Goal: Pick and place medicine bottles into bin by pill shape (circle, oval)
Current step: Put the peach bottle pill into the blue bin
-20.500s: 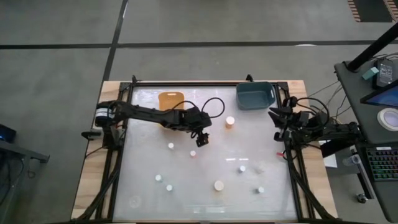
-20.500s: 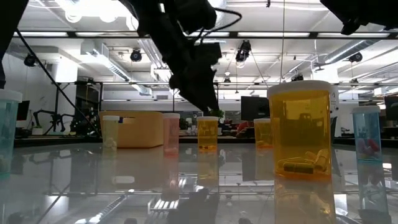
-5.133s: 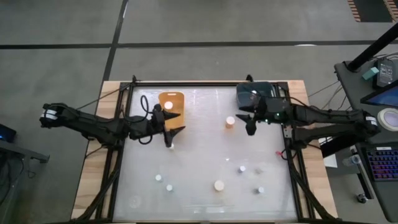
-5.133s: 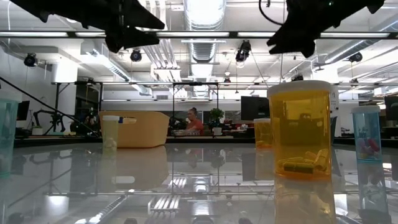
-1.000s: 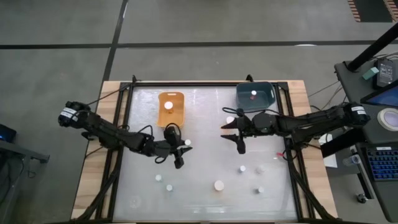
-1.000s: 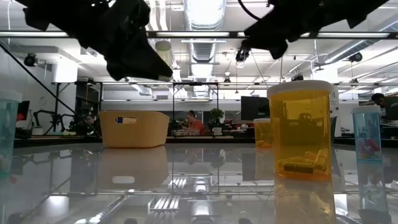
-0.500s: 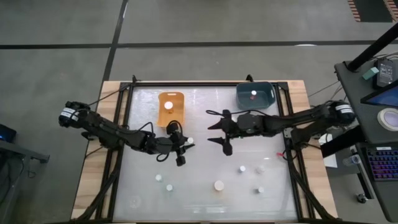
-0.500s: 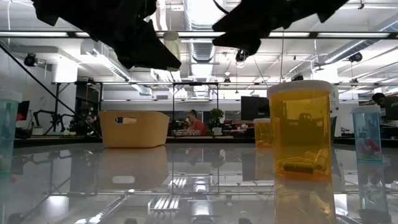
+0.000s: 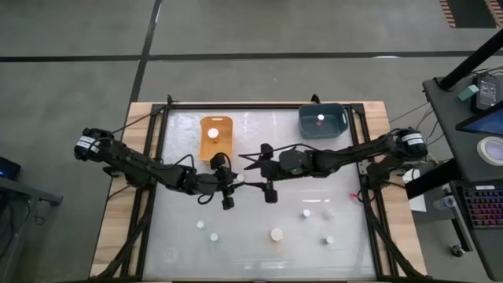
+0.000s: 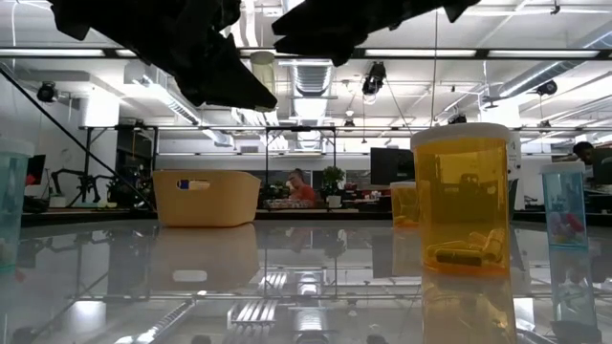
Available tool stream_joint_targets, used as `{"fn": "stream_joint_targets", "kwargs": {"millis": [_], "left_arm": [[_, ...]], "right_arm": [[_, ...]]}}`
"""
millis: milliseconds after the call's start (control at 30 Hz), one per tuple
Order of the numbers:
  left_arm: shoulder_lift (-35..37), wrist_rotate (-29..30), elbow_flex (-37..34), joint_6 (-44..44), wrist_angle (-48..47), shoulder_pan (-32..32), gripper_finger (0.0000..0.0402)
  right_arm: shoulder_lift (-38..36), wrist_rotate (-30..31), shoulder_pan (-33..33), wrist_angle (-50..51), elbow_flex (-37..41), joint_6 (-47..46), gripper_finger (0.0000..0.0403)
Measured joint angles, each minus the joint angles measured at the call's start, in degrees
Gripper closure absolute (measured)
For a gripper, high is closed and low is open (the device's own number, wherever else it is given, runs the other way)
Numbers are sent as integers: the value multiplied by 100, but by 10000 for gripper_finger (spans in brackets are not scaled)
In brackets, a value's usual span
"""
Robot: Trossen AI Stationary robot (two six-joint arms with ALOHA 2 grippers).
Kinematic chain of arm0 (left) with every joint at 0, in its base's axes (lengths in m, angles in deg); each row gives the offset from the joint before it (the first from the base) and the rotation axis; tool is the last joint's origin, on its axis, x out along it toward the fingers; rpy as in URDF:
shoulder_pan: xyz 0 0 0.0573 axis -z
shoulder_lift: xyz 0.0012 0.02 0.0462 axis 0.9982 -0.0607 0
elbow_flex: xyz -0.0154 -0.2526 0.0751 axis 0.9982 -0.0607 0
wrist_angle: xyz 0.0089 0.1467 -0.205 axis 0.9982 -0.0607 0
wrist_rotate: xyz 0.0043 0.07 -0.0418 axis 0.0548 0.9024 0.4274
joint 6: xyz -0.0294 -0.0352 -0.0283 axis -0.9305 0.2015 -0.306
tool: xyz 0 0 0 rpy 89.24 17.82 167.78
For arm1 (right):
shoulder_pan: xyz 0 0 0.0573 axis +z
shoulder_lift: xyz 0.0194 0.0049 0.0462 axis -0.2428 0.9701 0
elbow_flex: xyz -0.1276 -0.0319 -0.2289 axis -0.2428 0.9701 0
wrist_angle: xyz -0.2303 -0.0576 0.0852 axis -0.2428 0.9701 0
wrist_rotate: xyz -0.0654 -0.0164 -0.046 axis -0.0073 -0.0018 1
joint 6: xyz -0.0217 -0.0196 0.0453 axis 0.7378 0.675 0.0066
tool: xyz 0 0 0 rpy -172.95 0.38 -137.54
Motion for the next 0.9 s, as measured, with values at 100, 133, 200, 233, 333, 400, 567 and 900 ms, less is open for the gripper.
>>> {"fn": "stream_joint_targets", "kwargs": {"millis": [100, 133, 200, 233, 333, 400, 567, 900], "left_arm": [[0, 0, 0, 0, 3, 0, 324], [0, 0, 0, 0, 1, 0, 324], [0, 0, 0, 2, 5, 0, 324], [0, 0, 0, 2, 5, 0, 324], [0, 0, 0, 2, 8, 0, 324], [0, 0, 0, 3, 7, 0, 324], [0, 0, -2, 2, 12, 0, 324], [2, 0, 0, 52, 25, 2, 324]], "right_arm": [[182, 6, -2, 191, -223, 91, 178], [245, 19, -2, 289, -294, 99, 179], [363, 17, -2, 432, -424, 122, 179], [426, 17, -2, 454, -471, 145, 179], [547, 17, -2, 479, -564, 190, 179], [589, 20, -2, 490, -600, 214, 179], [577, 22, -2, 483, -621, 244, 179], [582, 24, -2, 527, -603, 209, 213]]}}
